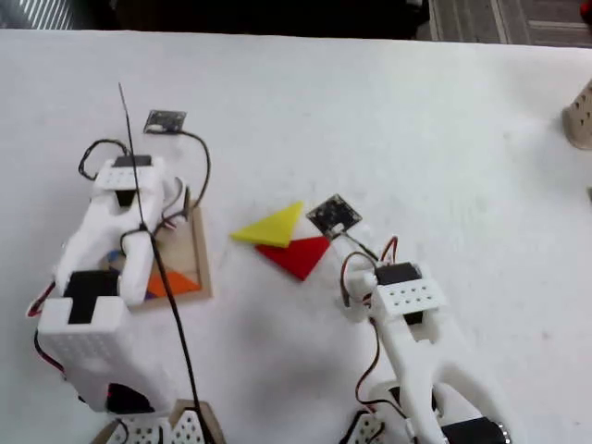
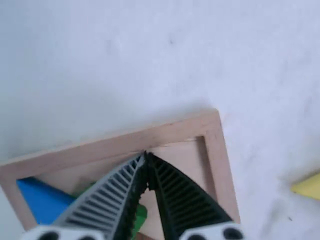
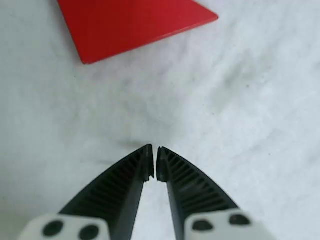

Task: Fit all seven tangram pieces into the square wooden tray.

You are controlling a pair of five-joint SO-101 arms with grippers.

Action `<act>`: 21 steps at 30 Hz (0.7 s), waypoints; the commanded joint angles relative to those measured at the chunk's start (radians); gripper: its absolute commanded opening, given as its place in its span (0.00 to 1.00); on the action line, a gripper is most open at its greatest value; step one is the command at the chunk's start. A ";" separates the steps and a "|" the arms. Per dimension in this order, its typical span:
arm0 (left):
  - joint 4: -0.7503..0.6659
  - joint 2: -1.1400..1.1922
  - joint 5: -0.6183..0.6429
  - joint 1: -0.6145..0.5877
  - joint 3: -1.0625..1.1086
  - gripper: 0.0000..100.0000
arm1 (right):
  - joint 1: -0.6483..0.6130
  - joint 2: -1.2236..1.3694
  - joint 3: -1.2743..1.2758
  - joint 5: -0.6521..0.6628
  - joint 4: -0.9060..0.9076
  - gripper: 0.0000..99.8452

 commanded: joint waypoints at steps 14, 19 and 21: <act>0.075 -0.007 0.000 -0.099 -0.031 0.02 | -0.004 -0.033 -0.005 -0.003 -0.015 0.02; 0.078 -0.007 0.000 -0.130 -0.031 0.02 | -0.004 -0.033 -0.005 -0.003 -0.015 0.02; 0.081 -0.007 0.000 -0.139 -0.029 0.02 | -0.004 -0.033 -0.005 -0.003 -0.016 0.02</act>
